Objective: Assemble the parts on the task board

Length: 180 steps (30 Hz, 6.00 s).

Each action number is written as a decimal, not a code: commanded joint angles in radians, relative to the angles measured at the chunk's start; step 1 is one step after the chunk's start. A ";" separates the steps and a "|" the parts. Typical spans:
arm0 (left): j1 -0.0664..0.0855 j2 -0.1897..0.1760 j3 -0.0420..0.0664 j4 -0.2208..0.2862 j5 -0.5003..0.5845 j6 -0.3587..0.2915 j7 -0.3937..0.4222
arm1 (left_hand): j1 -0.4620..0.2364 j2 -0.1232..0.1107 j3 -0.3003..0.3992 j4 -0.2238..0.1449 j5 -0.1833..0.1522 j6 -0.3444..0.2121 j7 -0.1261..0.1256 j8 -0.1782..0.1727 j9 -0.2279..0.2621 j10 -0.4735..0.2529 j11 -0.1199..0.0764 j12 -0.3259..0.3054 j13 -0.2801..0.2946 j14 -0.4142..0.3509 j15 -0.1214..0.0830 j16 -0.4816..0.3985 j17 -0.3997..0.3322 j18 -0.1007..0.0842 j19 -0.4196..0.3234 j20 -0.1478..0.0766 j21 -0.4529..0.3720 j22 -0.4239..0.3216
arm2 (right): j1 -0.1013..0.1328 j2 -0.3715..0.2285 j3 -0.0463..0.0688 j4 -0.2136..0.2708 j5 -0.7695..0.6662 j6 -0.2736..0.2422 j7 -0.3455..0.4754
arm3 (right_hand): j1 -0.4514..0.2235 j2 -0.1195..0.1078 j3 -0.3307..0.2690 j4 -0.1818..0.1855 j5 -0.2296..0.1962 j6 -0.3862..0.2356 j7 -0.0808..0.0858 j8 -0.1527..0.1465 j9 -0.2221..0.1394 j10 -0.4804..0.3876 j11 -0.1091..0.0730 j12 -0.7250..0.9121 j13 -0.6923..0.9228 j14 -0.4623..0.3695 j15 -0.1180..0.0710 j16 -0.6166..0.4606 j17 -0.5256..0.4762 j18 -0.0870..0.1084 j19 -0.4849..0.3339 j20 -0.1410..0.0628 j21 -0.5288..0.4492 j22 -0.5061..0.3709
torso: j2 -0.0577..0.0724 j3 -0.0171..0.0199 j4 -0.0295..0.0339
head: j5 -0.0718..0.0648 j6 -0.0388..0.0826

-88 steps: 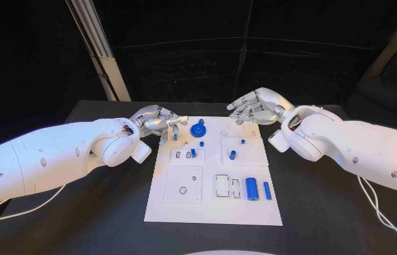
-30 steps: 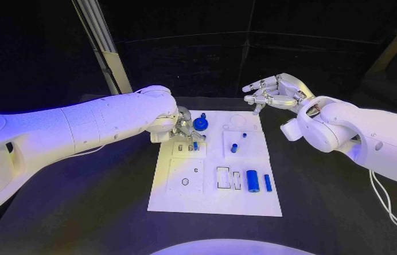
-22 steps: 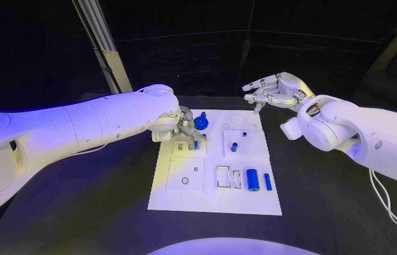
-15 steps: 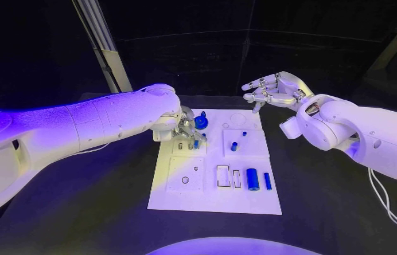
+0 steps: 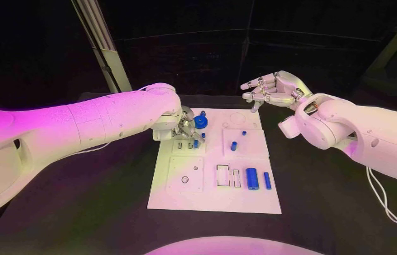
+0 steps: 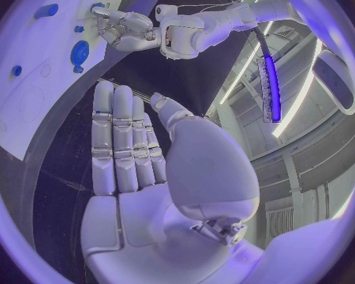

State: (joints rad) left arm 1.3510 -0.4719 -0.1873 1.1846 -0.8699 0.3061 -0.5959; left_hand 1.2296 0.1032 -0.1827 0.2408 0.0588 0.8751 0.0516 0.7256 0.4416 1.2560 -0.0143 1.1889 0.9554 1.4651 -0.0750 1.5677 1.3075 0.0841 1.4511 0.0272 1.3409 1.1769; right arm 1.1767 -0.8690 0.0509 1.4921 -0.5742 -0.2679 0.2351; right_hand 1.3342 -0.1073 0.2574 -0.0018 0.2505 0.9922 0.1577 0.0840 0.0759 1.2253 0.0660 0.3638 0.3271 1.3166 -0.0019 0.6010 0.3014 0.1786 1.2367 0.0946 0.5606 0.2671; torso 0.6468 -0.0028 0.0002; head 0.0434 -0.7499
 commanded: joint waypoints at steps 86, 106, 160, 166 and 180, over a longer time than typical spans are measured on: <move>-0.046 -0.155 -0.024 0.173 -0.132 -0.225 0.078 | -0.079 -0.218 0.905 -0.232 0.244 -0.026 -0.009 0.055 0.075 0.039 -0.019 0.008 0.018 0.106 -0.018 0.003 0.263 -0.012 0.003 -0.010 0.009 0.041 | 0.002 0.012 0.000 -0.026 -0.001 0.044 0.013 | -0.003 0.017 0.004 -0.001 0.015 -0.018 0.006 0.008 0.000 -0.023 0.007 0.006 0.001 -0.029 0.003 0.010 0.007 0.001 -0.021 0.005 -0.005 0.004 | -0.002 0.0036 0.0055 | 0.016 -0.012; -0.047 -0.156 -0.024 0.176 -0.133 -0.201 0.071 | -0.104 -0.236 0.909 -0.248 0.316 -0.008 -0.014 0.056 0.077 0.058 -0.023 0.014 0.030 0.106 -0.021 0.003 0.263 -0.014 0.007 -0.013 0.015 0.052 | 0.002 0.014 0.000 -0.027 -0.001 0.048 0.013 | -0.003 0.017 0.004 -0.001 0.015 -0.018 0.006 0.008 0.000 -0.023 0.007 0.006 0.001 -0.029 0.003 0.010 0.007 0.001 -0.021 0.005 -0.005 0.004 | -0.002 0.0040 0.0052 | 0.014 -0.018; -0.045 -0.102 -0.024 0.106 -0.121 -0.128 0.059 | -0.333 -0.220 0.548 -0.021 0.305 0.080 -0.035 0.012 0.053 0.103 -0.037 0.061 0.111 0.106 -0.032 0.003 0.263 -0.019 0.019 -0.023 0.025 0.085 | 0.002 0.020 0.000 -0.029 -0.001 0.063 0.008 | -0.008 0.019 0.005 0.001 0.018 -0.021 0.008 0.009 0.000 -0.032 0.009 0.007 0.000 -0.039 0.006 0.012 0.009 0.001 -0.027 0.007 -0.006 0.004 | -0.002 0.0041 0.0051 | 0.009 -0.024; -0.045 -0.115 -0.023 0.115 -0.121 -0.143 0.062 | -0.315 -0.213 0.435 0.024 0.130 0.084 -0.038 0.007 0.053 0.105 -0.039 0.062 0.116 0.106 -0.034 0.003 0.263 -0.020 0.021 -0.025 0.027 0.091 | 0.002 0.020 0.000 -0.031 -0.001 0.065 0.008 | -0.008 0.019 0.005 0.001 0.018 -0.022 0.008 0.009 0.000 -0.034 0.010 0.007 0.000 -0.041 0.006 0.012 0.009 0.001 -0.029 0.008 -0.007 0.004 | -0.003 0.0038 0.0054 | 0.006 -0.022; -0.013 -0.168 0.004 0.167 -0.106 -0.185 0.066 | -0.342 -0.181 0.266 0.051 -0.010 0.077 -0.036 0.001 0.056 0.084 -0.038 0.030 0.077 0.106 -0.034 0.003 0.263 -0.015 0.014 -0.026 0.010 0.073 | 0.002 0.020 0.000 -0.036 0.001 0.064 0.003 | -0.013 0.021 0.005 0.005 0.016 -0.025 0.009 0.009 -0.001 -0.037 0.011 0.008 0.000 -0.046 0.008 0.014 0.010 0.000 -0.033 0.010 -0.008 0.004 | -0.002 0.0042 0.0049 | 0.002 -0.018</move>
State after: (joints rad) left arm 1.3332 -0.6350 -0.1873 1.3435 -0.9912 0.1393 -0.5307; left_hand 0.8905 -0.0802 0.0894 0.2905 0.0531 0.9545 0.0126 0.7326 0.4963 1.3463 -0.0517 1.2232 1.0376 1.4668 -0.1018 1.5677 1.3073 0.0842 1.4618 0.0057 1.3560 1.2514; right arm 1.1764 -0.8493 0.0501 1.4553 -0.5754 -0.2108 0.2353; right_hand 1.3273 -0.0897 0.2626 -0.0011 0.2630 0.9747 0.1688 0.0890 0.0753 1.1931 0.0768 0.3678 0.3267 1.2773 0.0089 0.6097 0.3108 0.1784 1.2096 0.1033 0.5571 0.2705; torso 0.6441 0.0010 0.0060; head 0.0447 -0.7683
